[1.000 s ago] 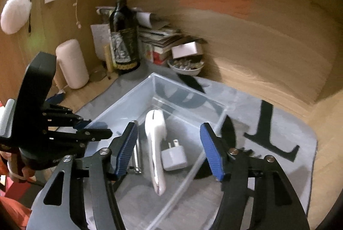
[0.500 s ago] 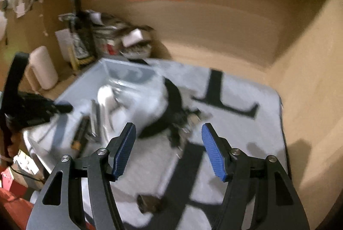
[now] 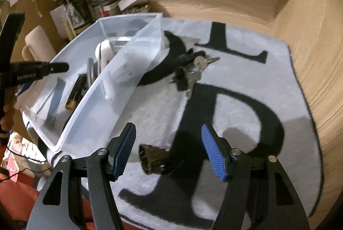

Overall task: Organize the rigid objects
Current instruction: 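Grasp the black cone-shaped cap on the rug with the right gripper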

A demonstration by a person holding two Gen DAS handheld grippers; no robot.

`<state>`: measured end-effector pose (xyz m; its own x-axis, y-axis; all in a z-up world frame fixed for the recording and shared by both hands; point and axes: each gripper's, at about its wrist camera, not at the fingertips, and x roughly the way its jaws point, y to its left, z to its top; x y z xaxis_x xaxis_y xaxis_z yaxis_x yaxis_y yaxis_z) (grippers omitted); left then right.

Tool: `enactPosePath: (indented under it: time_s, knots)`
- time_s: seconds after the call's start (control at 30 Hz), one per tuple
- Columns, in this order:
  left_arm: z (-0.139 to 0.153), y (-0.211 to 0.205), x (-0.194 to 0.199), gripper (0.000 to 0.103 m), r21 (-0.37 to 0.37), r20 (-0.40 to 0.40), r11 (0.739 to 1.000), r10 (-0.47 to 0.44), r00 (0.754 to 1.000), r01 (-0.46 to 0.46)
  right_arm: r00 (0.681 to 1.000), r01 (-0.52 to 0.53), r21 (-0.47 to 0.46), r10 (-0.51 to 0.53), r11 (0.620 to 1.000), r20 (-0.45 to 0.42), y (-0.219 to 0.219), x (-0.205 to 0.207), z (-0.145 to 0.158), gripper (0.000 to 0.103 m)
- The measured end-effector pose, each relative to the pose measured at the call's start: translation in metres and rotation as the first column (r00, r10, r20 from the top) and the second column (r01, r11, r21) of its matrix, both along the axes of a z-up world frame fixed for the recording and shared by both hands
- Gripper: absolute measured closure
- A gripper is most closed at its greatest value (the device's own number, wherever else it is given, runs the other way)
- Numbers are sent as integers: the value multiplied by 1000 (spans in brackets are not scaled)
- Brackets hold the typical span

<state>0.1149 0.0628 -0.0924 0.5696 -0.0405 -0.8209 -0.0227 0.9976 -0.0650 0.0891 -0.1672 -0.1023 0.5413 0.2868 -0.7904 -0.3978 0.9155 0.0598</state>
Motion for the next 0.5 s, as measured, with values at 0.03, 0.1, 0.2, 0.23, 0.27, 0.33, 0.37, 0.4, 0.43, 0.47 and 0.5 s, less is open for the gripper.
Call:
enactPosePath:
  time_s: [0.03, 0.1, 0.2, 0.23, 0.27, 0.33, 0.37, 0.4, 0.43, 0.47, 0.5]
  knots:
    - [0, 0, 0, 92, 0, 0, 1000, 0, 1000, 0, 1000, -5, 2, 5, 1000, -13, 1, 0, -5, 43]
    - [0, 0, 0, 92, 0, 0, 1000, -1, 1000, 1, 999, -5, -4, 5, 1000, -39, 3, 1, -14, 43]
    - [0, 0, 0, 92, 0, 0, 1000, -1, 1000, 1, 998, -6, -20, 5, 1000, -58, 3, 1, -23, 56]
    - [0, 0, 0, 92, 0, 0, 1000, -1, 1000, 1, 999, -7, -25, 5, 1000, -49, 3, 0, -22, 66]
    - [0, 0, 0, 92, -1, 1, 1000, 0, 1000, 0, 999, -9, -19, 8, 1000, -49, 1, 0, -21, 73]
    - [0, 0, 0, 92, -2, 1, 1000, 0, 1000, 0, 999, -6, 3, 6, 1000, -54, -3, 1, -18, 75]
    - [0, 0, 0, 92, -2, 1, 1000, 0, 1000, 0, 999, -2, 9, 3, 1000, -49, -3, 1, -17, 75]
    - [0, 0, 0, 92, -1, 1, 1000, -1, 1000, 1, 999, 2, 8, -2, 1000, -41, -4, 1, -16, 75]
    - [0, 0, 0, 92, 0, 1, 1000, -1, 1000, 1, 999, 4, 5, -4, 1000, -32, -3, 2, -14, 75]
    - [0, 0, 0, 92, 0, 1, 1000, -1, 1000, 1, 1000, 6, 6, -6, 1000, -23, -3, 3, -12, 75]
    - [0, 0, 0, 92, 0, 1, 1000, -1, 1000, 1, 1000, 5, 13, -5, 1000, -16, -3, 3, -10, 75]
